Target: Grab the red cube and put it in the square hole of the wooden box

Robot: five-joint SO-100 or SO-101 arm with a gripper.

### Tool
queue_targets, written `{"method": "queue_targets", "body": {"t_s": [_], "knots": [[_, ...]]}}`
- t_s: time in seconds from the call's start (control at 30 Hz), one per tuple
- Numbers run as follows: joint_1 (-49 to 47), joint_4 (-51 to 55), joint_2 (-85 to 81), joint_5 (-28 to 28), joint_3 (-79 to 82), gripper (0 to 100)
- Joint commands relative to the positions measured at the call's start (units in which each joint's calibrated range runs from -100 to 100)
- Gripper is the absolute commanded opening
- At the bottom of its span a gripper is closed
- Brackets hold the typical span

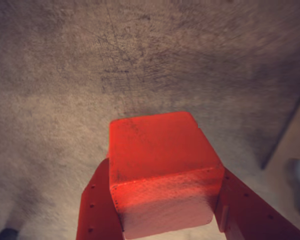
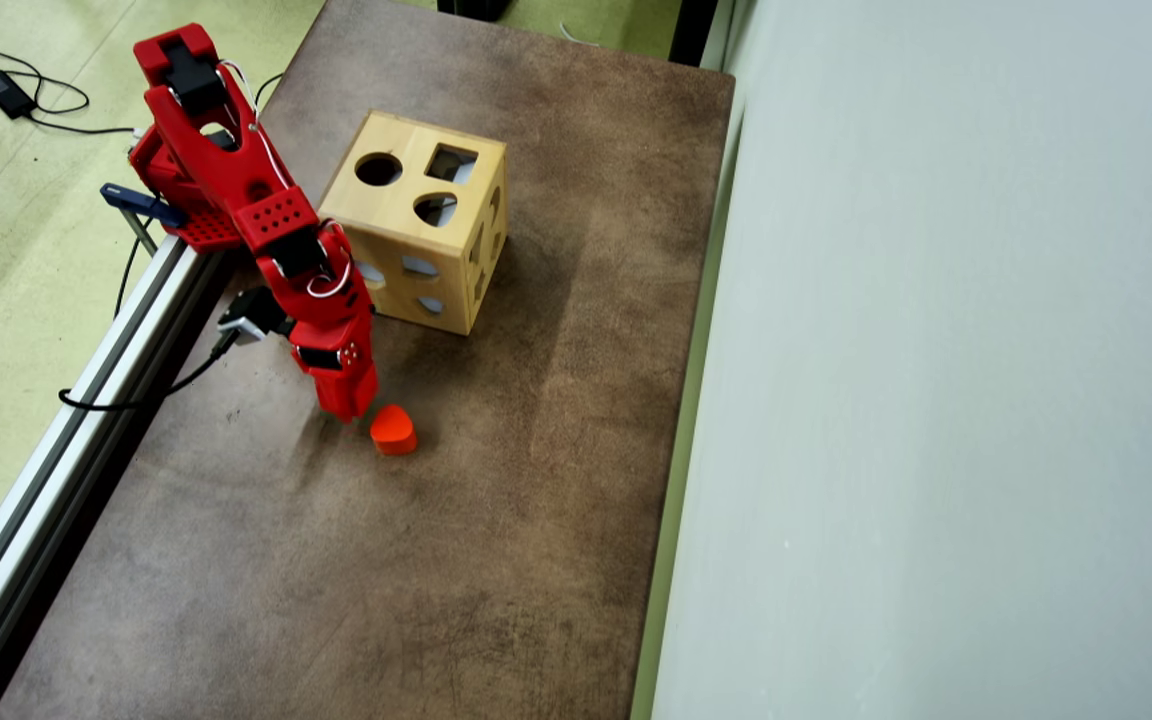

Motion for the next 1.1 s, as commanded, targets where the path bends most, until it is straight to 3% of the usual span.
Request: {"method": "queue_targets", "body": {"t_s": [0.0,0.4,0.77,1.07], "knots": [[-0.11,5.23,-8.52,1.56,-1.89,2],[0.33,15.04,-25.42,2.93,-2.88,2],[-0.78,14.72,-34.51,2.88,-11.64,3],[-8.43,14.24,-36.21,4.84,-16.47,2]]}}
